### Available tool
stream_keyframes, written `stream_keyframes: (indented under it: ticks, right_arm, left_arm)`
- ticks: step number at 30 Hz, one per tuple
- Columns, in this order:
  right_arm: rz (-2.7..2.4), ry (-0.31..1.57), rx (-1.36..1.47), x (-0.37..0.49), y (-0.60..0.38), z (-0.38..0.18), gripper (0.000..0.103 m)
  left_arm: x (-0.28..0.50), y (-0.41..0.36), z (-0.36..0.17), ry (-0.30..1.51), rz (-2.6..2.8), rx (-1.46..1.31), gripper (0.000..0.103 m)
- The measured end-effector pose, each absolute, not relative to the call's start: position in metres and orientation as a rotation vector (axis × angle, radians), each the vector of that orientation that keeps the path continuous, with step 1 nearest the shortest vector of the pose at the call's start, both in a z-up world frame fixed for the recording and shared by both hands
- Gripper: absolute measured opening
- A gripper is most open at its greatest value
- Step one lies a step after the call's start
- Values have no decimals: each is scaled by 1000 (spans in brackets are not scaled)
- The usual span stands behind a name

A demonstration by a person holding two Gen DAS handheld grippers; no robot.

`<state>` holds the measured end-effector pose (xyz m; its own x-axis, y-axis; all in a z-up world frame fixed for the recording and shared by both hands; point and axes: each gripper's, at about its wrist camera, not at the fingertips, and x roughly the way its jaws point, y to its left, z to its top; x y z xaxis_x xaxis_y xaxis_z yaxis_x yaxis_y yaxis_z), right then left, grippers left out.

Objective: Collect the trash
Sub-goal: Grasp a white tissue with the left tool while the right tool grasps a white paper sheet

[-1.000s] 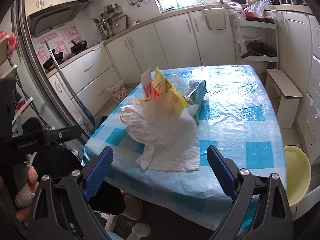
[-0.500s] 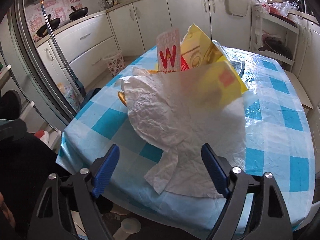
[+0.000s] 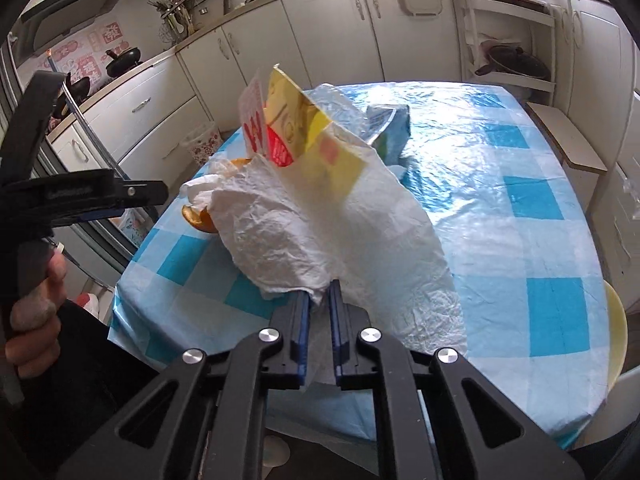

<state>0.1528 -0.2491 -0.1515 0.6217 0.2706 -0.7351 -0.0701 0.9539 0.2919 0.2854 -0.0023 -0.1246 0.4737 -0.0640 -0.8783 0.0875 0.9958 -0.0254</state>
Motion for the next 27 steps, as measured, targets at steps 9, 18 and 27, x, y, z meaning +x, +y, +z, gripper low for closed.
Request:
stream_keyframes:
  ticks: [9,18,27]
  right_arm:
    - [166,866,216,147,-262,-150,58]
    - [120,900,185,171,-265,-160,84]
    - [122,937,226,188,-274,-173,86]
  left_arm:
    - [323,-26,-152,1158,-110,50,14]
    - [305,-1,-114,1035,-264,-120,6]
    - [283,21,-85,936,-411,-267,6]
